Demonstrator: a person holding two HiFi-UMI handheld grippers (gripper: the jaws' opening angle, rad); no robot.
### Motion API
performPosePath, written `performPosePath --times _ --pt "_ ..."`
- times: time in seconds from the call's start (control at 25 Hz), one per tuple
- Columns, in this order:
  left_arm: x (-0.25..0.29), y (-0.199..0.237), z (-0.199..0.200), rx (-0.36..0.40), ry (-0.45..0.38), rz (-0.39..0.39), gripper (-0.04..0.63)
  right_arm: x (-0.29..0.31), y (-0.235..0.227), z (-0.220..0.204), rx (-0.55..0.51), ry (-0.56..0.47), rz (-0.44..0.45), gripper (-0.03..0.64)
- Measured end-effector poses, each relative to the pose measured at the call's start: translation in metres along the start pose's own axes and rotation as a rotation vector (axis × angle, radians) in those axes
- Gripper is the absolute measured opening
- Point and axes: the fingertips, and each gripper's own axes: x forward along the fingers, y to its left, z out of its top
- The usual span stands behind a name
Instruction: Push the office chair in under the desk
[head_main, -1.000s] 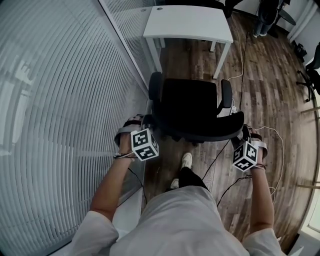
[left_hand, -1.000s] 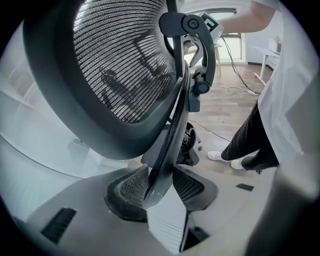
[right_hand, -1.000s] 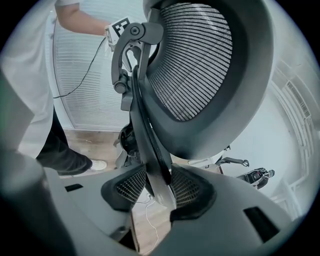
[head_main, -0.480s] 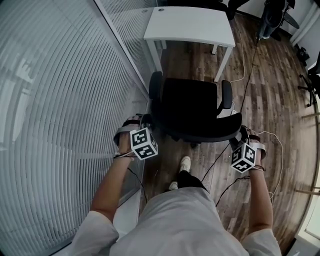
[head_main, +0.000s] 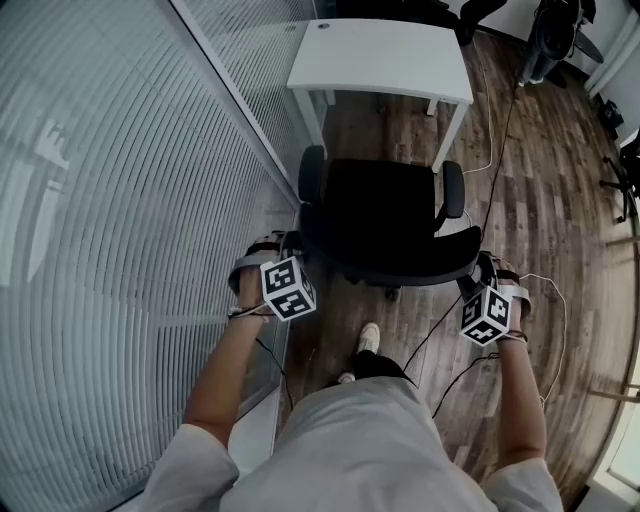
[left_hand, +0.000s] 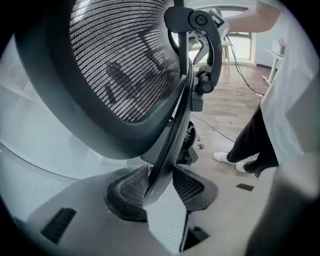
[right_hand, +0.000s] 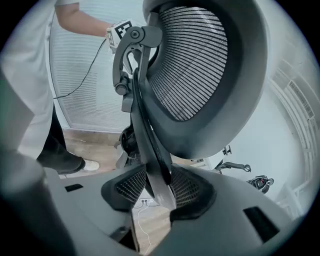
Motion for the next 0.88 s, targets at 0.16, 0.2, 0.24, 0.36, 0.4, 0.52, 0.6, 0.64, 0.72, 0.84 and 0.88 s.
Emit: performPosePath --times 0.16,0.2,0.24,0.36,0.4,0.52,0.6,0.64,0.72,0.84,0.88 --pt "0.005 0.012 0.004 -0.006 0.016 -0.008 0.161 0.007 -0.014 0.001 -0.007 -0.011 0.011 0.166" --pt "0.007 0.015 0.006 -0.008 0.016 -0.008 0.161 0.009 -0.018 0.001 -0.01 -0.013 0.011 0.166" --pt "0.008 0.018 0.007 -0.01 0.015 -0.005 0.161 0.011 -0.022 0.0 -0.011 -0.015 0.009 0.166" --pt "0.014 0.029 0.01 -0.015 0.019 0.005 0.161 0.018 -0.032 0.002 -0.013 -0.02 0.005 0.166" --pt "0.016 0.032 0.01 -0.016 0.022 0.006 0.161 0.021 -0.035 0.002 -0.013 -0.02 0.006 0.166" --pt "0.02 0.042 0.013 -0.018 0.026 0.008 0.161 0.028 -0.047 0.003 -0.015 -0.022 0.004 0.166" --pt "0.023 0.051 0.014 -0.02 0.027 0.011 0.161 0.033 -0.055 0.004 -0.017 -0.022 0.002 0.166" --pt "0.025 0.053 0.015 -0.021 0.028 0.012 0.161 0.035 -0.058 0.005 -0.018 -0.021 0.002 0.166" --pt "0.029 0.056 0.016 -0.023 0.028 0.011 0.161 0.039 -0.062 0.004 -0.018 -0.02 0.001 0.166" --pt "0.035 0.063 0.019 -0.023 0.028 0.007 0.161 0.045 -0.07 0.003 -0.016 -0.019 0.001 0.166" --pt "0.038 0.066 0.019 -0.023 0.029 0.006 0.161 0.048 -0.072 0.003 -0.016 -0.02 0.002 0.166"
